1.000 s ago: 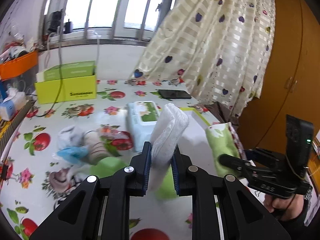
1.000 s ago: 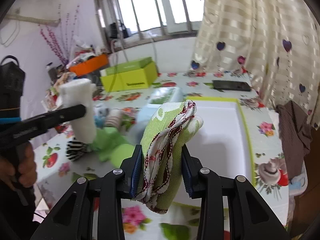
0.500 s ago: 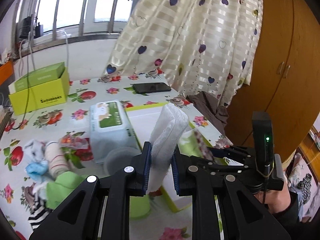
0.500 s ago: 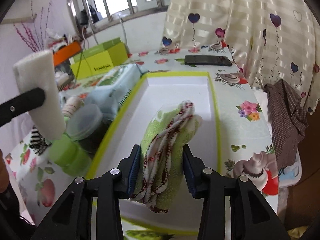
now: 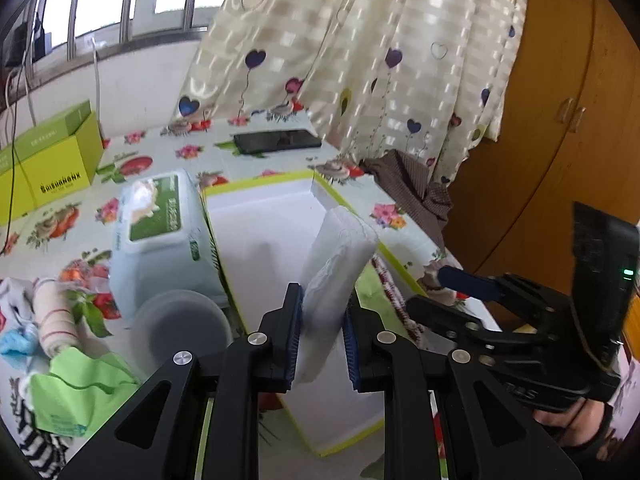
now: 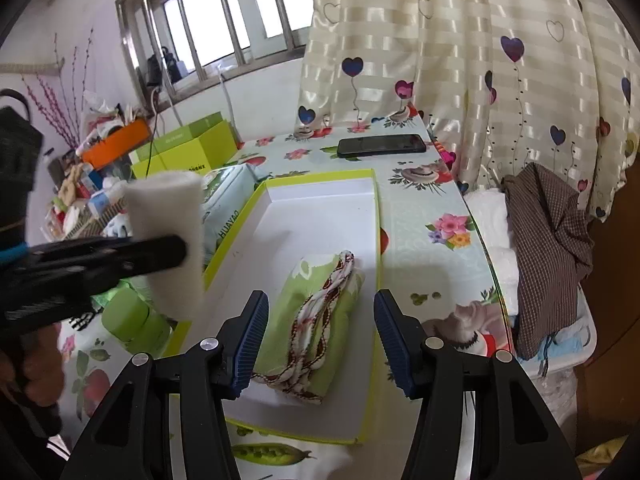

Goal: Organize soft objects
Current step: 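Carry both cloths to the white box lid while the right tool releases the green cloth inside, then lower the white cloth into the box lid and open the left tool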

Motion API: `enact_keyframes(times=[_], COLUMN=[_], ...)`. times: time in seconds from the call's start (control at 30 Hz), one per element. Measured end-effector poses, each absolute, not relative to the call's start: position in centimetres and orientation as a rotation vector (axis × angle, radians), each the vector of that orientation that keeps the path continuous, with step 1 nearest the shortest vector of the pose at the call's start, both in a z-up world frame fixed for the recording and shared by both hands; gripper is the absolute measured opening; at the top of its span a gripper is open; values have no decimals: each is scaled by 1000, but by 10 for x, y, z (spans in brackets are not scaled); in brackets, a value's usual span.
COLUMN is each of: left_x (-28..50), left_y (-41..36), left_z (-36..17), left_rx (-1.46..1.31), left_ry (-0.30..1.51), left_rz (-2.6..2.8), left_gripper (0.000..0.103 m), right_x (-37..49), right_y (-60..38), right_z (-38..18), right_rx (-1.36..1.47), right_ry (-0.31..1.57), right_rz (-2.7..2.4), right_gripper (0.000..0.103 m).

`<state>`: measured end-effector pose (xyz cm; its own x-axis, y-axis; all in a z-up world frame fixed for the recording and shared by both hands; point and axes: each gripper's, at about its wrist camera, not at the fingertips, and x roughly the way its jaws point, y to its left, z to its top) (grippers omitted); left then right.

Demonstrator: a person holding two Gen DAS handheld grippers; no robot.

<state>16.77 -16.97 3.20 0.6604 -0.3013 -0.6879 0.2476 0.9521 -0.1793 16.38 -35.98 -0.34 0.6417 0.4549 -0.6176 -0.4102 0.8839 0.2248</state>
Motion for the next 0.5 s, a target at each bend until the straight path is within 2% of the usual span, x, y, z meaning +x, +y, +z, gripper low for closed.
enact_keyframes(times=[0.27, 0.33, 0.4, 0.5], left_x=[183, 183, 182, 179], left_y=[-184, -184, -183, -180], left_z=[16, 15, 17, 21], left_rx=[-48, -56, -62, -75], left_ry=[829, 821, 810, 796], left_rz=[-323, -330, -330, -335], left_gripper=[24, 28, 39, 41], right_x=[162, 161, 160, 157], right_y=[-367, -368, -368, -369], right_z=[-7, -7, -6, -5], right_rx=[97, 102, 104, 104], right_ry=[724, 723, 720, 716], right_rz=[496, 495, 492, 489], right_gripper=[55, 55, 57, 58])
